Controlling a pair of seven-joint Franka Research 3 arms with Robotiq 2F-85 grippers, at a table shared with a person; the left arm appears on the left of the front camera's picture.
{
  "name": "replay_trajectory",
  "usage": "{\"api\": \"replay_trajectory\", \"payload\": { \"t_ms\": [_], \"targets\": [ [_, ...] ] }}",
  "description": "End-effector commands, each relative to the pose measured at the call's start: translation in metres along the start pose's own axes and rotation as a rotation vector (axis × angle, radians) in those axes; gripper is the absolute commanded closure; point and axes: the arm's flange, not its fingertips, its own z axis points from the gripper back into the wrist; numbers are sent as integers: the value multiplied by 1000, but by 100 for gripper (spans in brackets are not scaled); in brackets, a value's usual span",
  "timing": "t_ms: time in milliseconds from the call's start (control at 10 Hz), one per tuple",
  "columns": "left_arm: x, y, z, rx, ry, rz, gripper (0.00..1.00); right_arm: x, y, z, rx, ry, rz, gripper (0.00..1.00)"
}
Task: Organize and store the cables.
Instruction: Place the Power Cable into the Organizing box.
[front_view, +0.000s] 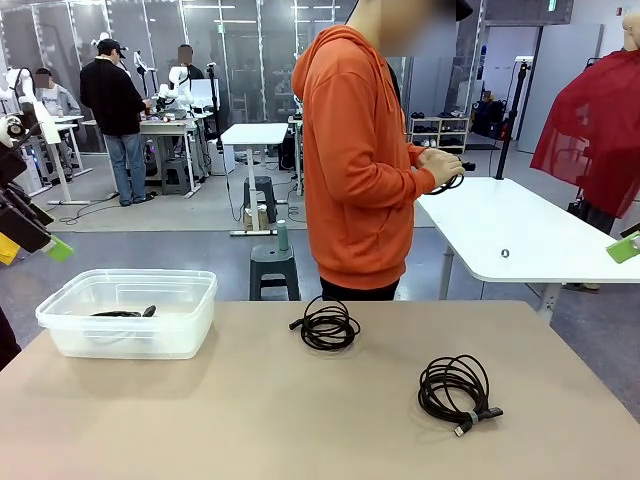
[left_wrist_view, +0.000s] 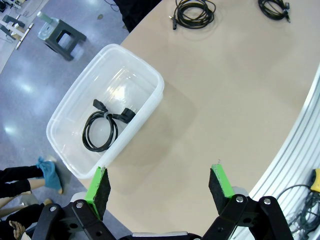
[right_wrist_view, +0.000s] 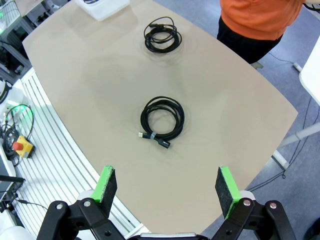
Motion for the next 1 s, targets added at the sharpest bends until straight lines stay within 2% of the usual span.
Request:
{"api": "replay_trajectory", "payload": {
  "t_ms": [0, 900],
  "targets": [
    [2, -1, 1, 8, 3, 12, 0, -1, 0, 0, 11, -8, 12, 0],
    [2, -1, 1, 8, 3, 12, 0, -1, 0, 0, 11, -8, 12, 0]
  ]
}}
